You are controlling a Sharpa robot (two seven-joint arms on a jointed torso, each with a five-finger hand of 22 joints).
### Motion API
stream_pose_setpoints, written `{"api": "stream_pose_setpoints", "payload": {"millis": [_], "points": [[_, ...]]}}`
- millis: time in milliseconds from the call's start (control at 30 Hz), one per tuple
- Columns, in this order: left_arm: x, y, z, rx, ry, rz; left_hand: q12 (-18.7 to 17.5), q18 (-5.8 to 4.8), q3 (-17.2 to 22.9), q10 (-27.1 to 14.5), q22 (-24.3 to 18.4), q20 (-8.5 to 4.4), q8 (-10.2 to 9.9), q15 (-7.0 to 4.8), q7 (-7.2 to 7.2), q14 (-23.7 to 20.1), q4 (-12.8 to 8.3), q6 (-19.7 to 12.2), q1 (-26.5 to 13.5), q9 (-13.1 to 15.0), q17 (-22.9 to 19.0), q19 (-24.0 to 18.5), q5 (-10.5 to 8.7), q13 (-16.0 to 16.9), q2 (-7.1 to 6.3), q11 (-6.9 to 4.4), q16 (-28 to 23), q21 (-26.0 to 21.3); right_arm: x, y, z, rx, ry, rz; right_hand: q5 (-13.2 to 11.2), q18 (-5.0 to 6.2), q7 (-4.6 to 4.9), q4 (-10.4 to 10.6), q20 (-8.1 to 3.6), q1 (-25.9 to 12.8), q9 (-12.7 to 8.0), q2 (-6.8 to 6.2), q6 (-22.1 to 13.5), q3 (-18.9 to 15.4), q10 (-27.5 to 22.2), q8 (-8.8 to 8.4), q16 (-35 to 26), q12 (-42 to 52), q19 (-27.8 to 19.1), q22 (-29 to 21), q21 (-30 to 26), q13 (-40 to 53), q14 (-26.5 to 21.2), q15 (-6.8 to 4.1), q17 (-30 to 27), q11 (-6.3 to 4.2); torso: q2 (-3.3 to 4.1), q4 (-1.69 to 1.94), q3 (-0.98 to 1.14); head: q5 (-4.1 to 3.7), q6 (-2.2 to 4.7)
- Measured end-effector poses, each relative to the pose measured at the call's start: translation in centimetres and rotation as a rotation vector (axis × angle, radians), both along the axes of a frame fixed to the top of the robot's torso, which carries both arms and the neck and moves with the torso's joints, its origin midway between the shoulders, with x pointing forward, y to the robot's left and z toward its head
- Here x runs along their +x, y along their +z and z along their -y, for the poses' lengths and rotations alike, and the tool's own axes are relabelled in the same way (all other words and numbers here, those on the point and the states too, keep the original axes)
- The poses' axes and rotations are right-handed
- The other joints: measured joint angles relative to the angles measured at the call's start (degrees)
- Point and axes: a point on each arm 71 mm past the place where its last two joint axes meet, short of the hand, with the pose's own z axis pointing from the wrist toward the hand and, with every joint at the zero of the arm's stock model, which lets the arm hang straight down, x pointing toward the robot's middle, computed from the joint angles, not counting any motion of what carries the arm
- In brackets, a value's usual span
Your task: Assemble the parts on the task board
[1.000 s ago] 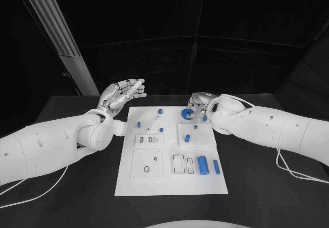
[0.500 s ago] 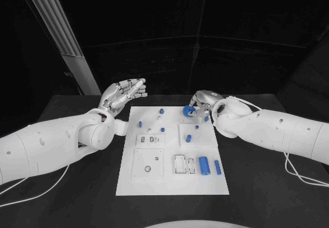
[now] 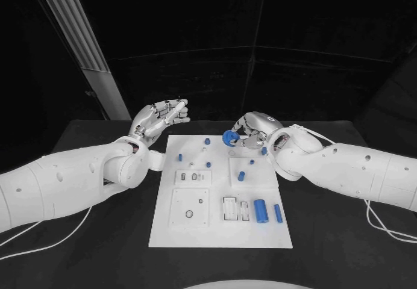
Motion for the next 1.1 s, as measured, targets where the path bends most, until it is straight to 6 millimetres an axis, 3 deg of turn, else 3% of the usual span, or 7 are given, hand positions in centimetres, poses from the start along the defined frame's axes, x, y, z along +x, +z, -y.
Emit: {"api": "stream_pose_setpoints", "payload": {"millis": [267,533,1100], "points": [[0.1,0.0,0.1,0.001,0.000,0.001,0.00,0.00,0.00,0.00,0.00,0.00,0.00,0.00,-0.21,0.00,0.00,-0.21,0.00,0.00,0.00,0.00,0.00,0.00,0.00,0.00,0.00,0.00,-0.4,0.2,-4.0,0.010,0.087,0.019,-0.01,0.01,0.00,-0.07,0.00,0.00,0.00,-0.02,0.00,-0.07,0.00,-0.02,0.00,0.00,0.00,0.00,0.00,0.00,0.00,0.00,0.00,0.00,0.04,0.07,-0.01,1.49,0.09],[0.1,0.0,0.1,0.001,0.001,0.001,0.00,0.00,0.00,0.00,0.00,0.00,0.00,0.00,-0.21,0.00,0.00,-0.21,0.00,-0.01,0.00,0.00,0.00,0.00,0.00,0.00,0.00,0.00,0.3,0.0,-6.4,-0.029,0.130,0.051,-0.03,0.01,-0.01,-0.22,0.00,0.00,0.00,-0.03,-0.01,0.07,0.00,-0.46,0.00,0.00,0.00,0.00,0.00,0.00,0.00,0.00,0.00,0.00,0.09,0.28,-0.02,1.87,0.15],[0.1,0.0,0.0,0.003,0.004,0.002,0.00,0.00,0.00,0.00,-0.04,0.00,0.23,0.00,-0.21,0.00,0.00,-0.21,0.00,0.05,0.00,0.00,0.00,0.00,0.00,0.00,0.00,0.00,1.6,-2.4,-7.5,-0.125,0.133,0.011,-0.18,0.01,-0.04,-0.35,0.00,0.00,0.00,-0.05,-0.04,0.20,0.00,-1.13,0.00,0.00,0.00,0.00,0.00,0.00,0.00,0.00,-0.01,0.00,0.07,0.13,-0.03,1.90,-0.04]]}}
